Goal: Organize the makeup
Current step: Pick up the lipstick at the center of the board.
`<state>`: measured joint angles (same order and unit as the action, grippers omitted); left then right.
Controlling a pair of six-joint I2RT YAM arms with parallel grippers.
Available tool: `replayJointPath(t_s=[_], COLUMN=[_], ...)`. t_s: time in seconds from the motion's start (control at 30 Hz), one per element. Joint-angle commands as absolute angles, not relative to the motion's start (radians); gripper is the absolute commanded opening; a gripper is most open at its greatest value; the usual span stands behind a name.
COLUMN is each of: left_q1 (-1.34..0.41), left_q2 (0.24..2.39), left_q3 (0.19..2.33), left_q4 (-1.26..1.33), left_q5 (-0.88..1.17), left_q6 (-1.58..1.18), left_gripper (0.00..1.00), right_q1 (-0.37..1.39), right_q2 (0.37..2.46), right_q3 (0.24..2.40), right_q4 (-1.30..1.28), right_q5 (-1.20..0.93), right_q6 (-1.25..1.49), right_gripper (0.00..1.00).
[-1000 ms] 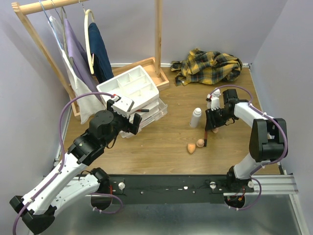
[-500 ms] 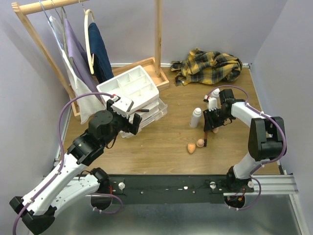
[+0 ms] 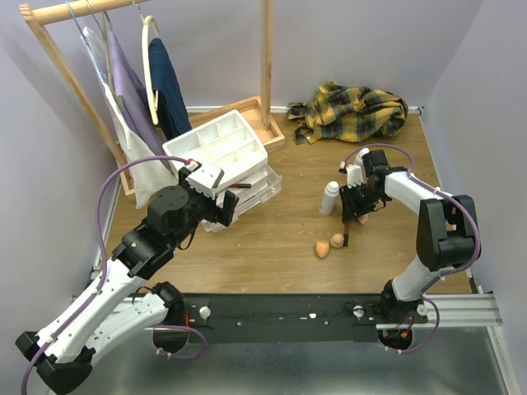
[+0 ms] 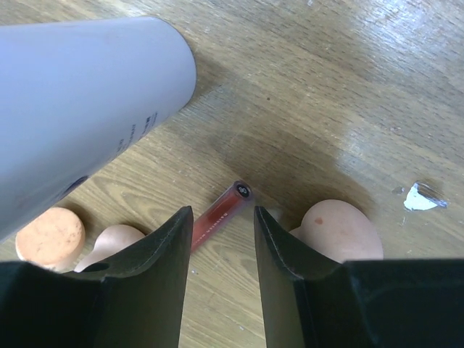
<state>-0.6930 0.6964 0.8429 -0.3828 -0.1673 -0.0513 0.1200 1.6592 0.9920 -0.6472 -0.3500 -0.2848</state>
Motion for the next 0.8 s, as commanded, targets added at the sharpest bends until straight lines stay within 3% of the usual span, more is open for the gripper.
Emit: replayJointPath(t_s=[0.0,0.47,0.63,0.77], left_q1=[-0.684,-0.68,-0.678,-0.676], left_q2=[0.68,0.67,0.67,0.672], left_q3=[0.839,0.839,0.839,0.839], left_q4=[-0.36,-0.359,-0.356,-0.356], left_q5=[-0.144,-0.135,-0.133,-0.132], left_q6=[-0.058,-0.06,-0.06,-0.058], left_gripper=[0.98,0.98,0.98,0.98], right_q1=[0.135,0.161,0.166,0.172], right_q2=[1.68,1.689,1.697,1.706], right_q3=[0.994,0.992,0.986,0.982], right_q4=[-0.621,-0.617,-0.617,-0.62], right_q5=[-0.282,-0.225,-0.23,-0.227], right_q6=[-0.25,-0.23,-0.233,-0.236], right_gripper=[0.46,0.34,0.34,0.39])
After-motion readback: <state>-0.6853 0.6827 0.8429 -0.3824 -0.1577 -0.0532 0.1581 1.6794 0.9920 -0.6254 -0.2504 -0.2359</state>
